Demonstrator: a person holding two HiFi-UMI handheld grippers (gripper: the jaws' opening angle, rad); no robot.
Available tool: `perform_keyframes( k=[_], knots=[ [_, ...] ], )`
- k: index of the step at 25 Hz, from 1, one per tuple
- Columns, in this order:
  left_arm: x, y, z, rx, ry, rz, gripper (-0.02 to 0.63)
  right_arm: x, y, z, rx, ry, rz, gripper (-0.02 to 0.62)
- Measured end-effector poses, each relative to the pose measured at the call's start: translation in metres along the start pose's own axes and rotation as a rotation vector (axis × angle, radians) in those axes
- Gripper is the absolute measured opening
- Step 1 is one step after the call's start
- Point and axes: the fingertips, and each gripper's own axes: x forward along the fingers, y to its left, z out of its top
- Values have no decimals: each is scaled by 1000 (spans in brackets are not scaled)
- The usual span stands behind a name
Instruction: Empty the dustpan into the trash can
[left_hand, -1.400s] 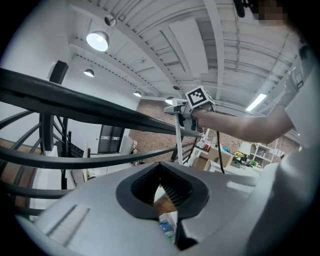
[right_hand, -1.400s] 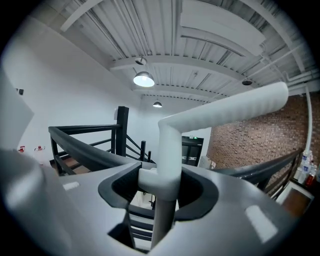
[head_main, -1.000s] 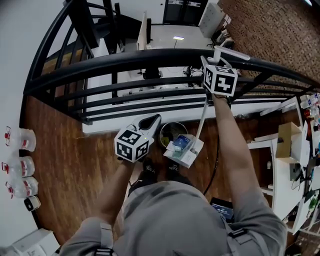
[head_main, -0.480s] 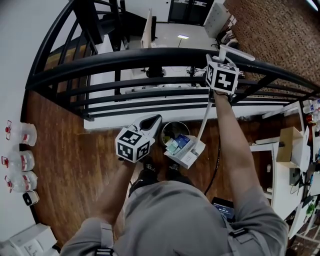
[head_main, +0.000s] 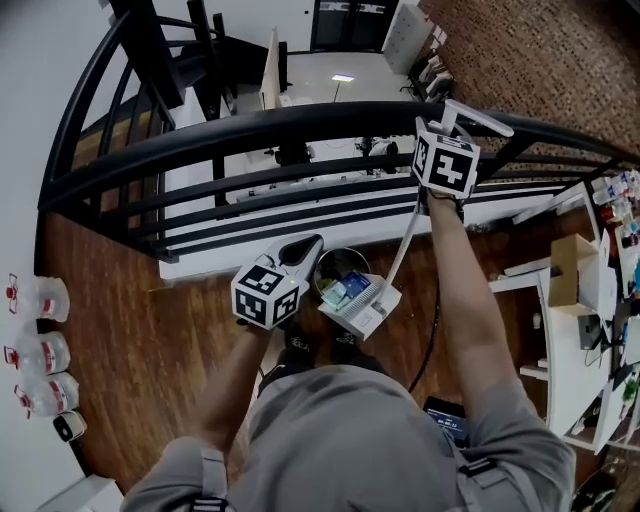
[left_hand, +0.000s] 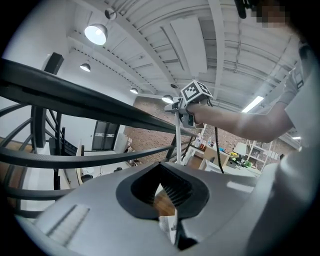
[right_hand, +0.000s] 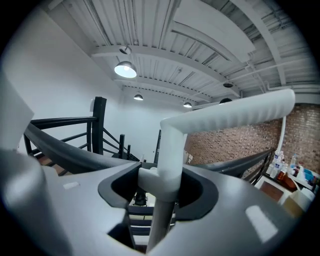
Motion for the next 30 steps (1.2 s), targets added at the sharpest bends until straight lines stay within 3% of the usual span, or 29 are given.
perform_keyframes(
  k=[7, 20, 30],
  knots=[
    [14, -10, 1, 15, 19, -49, -27, -2, -21, -6, 20, 20, -56, 193],
    [2, 13, 0, -10, 13, -34, -26, -6, -1, 0, -9, 8, -40, 193],
    [30, -21, -1, 40, 60, -159, -26, -84, -30, -19, 53, -53, -44, 194]
  ],
)
